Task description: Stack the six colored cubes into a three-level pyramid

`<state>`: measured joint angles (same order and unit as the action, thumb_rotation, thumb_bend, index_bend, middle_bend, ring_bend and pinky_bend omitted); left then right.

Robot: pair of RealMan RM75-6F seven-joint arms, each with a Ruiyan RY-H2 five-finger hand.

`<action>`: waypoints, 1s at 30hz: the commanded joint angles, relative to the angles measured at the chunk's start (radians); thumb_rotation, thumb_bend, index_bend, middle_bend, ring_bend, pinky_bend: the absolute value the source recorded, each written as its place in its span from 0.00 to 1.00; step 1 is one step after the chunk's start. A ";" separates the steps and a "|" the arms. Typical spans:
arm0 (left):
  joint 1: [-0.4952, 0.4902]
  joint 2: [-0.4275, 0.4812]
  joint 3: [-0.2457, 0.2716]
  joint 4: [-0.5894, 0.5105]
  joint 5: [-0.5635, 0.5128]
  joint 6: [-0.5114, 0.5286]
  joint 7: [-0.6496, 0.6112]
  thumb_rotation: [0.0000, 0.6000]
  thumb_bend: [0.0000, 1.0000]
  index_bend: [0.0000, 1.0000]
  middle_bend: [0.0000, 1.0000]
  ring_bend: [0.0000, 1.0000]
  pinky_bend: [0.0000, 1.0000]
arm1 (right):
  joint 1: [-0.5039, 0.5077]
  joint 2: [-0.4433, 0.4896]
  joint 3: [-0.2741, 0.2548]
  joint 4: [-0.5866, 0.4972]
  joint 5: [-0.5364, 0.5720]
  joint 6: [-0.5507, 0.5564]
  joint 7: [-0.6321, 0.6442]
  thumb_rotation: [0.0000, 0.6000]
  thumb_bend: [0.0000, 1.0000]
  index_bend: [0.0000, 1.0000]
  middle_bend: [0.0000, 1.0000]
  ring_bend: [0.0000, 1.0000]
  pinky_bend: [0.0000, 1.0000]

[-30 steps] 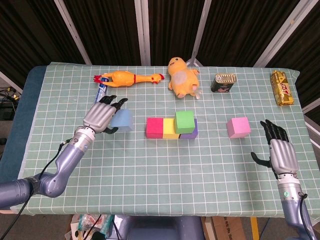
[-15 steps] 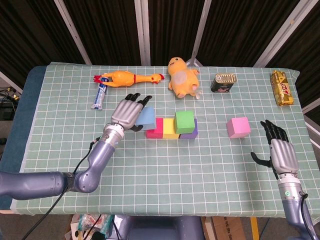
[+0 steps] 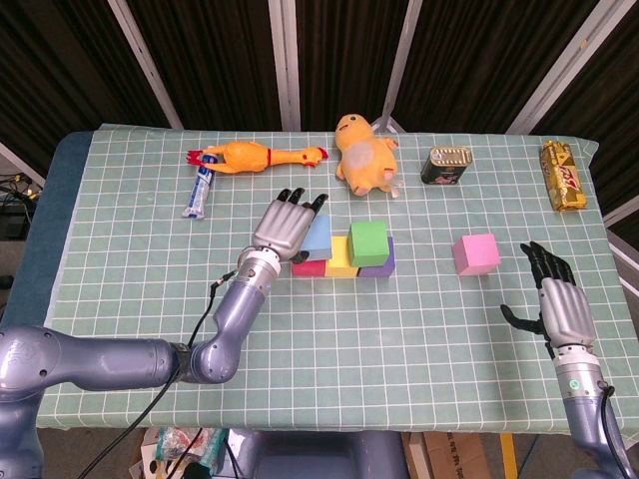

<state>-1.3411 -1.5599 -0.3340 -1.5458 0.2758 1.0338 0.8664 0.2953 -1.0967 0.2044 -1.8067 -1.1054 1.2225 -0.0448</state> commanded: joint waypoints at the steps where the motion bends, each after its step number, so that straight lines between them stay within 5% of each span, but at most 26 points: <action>1: -0.016 -0.010 -0.001 0.010 -0.019 0.006 0.019 1.00 0.38 0.09 0.36 0.08 0.11 | 0.000 0.000 0.001 0.000 -0.001 -0.002 0.006 1.00 0.31 0.00 0.00 0.00 0.00; 30: -0.047 -0.084 0.007 0.099 -0.015 -0.026 0.004 1.00 0.38 0.10 0.36 0.08 0.11 | 0.001 -0.002 -0.001 0.002 0.003 -0.011 0.013 1.00 0.31 0.00 0.00 0.00 0.00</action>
<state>-1.3875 -1.6414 -0.3261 -1.4489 0.2597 1.0091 0.8724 0.2968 -1.0991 0.2031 -1.8053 -1.1025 1.2118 -0.0319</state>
